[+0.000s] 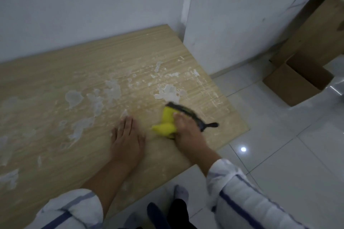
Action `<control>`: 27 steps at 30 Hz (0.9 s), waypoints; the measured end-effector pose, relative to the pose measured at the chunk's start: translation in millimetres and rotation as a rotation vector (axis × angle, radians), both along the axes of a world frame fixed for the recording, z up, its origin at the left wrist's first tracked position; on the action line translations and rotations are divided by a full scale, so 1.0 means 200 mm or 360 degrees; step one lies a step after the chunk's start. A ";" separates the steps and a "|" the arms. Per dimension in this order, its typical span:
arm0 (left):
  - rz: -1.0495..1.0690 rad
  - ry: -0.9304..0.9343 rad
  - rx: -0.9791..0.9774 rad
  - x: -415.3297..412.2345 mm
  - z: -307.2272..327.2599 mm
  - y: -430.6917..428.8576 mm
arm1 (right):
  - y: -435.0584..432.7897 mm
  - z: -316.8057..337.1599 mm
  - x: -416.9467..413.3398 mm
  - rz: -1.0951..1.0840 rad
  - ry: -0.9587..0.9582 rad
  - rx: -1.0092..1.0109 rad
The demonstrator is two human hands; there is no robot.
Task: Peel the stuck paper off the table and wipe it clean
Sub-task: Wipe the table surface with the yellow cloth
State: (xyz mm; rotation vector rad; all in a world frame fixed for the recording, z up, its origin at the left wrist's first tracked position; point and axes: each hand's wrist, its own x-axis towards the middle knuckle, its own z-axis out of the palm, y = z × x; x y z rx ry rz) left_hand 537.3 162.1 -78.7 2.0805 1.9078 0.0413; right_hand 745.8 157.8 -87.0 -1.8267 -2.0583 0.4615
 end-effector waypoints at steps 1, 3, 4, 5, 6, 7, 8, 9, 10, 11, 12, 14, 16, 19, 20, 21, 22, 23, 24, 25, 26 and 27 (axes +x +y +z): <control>0.0012 0.0007 -0.0007 0.04 0.00 0.03 | 0.06 0.03 0.14 -0.0172 -0.0025 -0.0061; 0.0041 0.0011 -0.0004 0.12 0.01 0.08 | 0.19 0.10 0.42 -0.0468 -0.0009 -0.0192; 0.0063 0.0007 0.0000 0.16 0.01 0.11 | 0.26 0.13 0.53 -0.0569 -0.0017 -0.0232; 0.0089 -0.0008 -0.0002 0.20 0.01 0.13 | 0.32 0.17 0.58 -0.0653 -0.0014 -0.0223; 0.0112 -0.0019 -0.0008 0.24 0.01 0.15 | 0.36 0.19 0.58 -0.0671 -0.0018 -0.0148; 0.0132 -0.0024 -0.0010 0.28 0.01 0.17 | 0.38 0.20 0.53 -0.0601 -0.0001 -0.0061; 0.0143 -0.0023 -0.0009 0.32 0.00 0.20 | 0.38 0.18 0.44 -0.0459 0.0049 -0.0008; 0.0140 -0.0014 -0.0006 0.35 -0.01 0.22 | 0.36 0.15 0.34 -0.0241 0.0106 -0.0009; 0.0126 0.0006 -0.0012 0.38 -0.01 0.23 | 0.32 0.11 0.25 0.0036 0.0115 -0.0044; 0.0106 0.0034 -0.0026 0.40 -0.01 0.25 | 0.28 0.07 0.19 0.0300 0.0084 -0.0112; 0.0095 0.0063 -0.0038 0.42 -0.02 0.26 | 0.27 0.05 0.19 0.0483 0.0039 -0.0153; 0.0151 0.0038 -0.0004 0.44 -0.02 0.28 | 0.35 0.02 0.32 0.0473 -0.0045 -0.0073; 0.0204 0.0024 0.0051 0.46 -0.03 0.30 | 0.51 0.05 0.48 0.0128 -0.0092 -0.0144; 0.0223 0.0039 0.0048 0.47 -0.02 0.32 | 0.69 0.18 0.63 -0.0441 -0.0137 -0.0105; 0.0235 0.0020 0.0050 0.48 -0.02 0.34 | 0.71 0.23 0.59 -0.0500 -0.0131 -0.0037; 0.0257 -0.0003 0.0054 0.48 -0.02 0.37 | 0.72 0.24 0.52 -0.0419 -0.0141 -0.0009; 0.0285 -0.0023 0.0057 0.48 -0.02 0.39 | 0.69 0.25 0.43 -0.0209 -0.0134 -0.0023; 0.0303 -0.0015 0.0046 0.48 -0.01 0.43 | 0.64 0.22 0.33 0.0049 -0.0062 -0.0072; 0.0307 0.0020 0.0022 0.47 -0.02 0.46 | 0.58 0.18 0.24 0.0304 0.0010 -0.0136; 0.0306 0.0056 -0.0007 0.46 -0.02 0.49 | 0.52 0.13 0.19 0.0510 0.0037 -0.0198; 0.0321 0.0060 -0.0020 0.45 -0.02 0.52 | 0.51 0.10 0.18 0.0636 0.0015 -0.0220; 0.0352 0.0035 -0.0005 0.44 -0.02 0.54 | 0.55 0.07 0.22 0.0655 -0.0014 -0.0184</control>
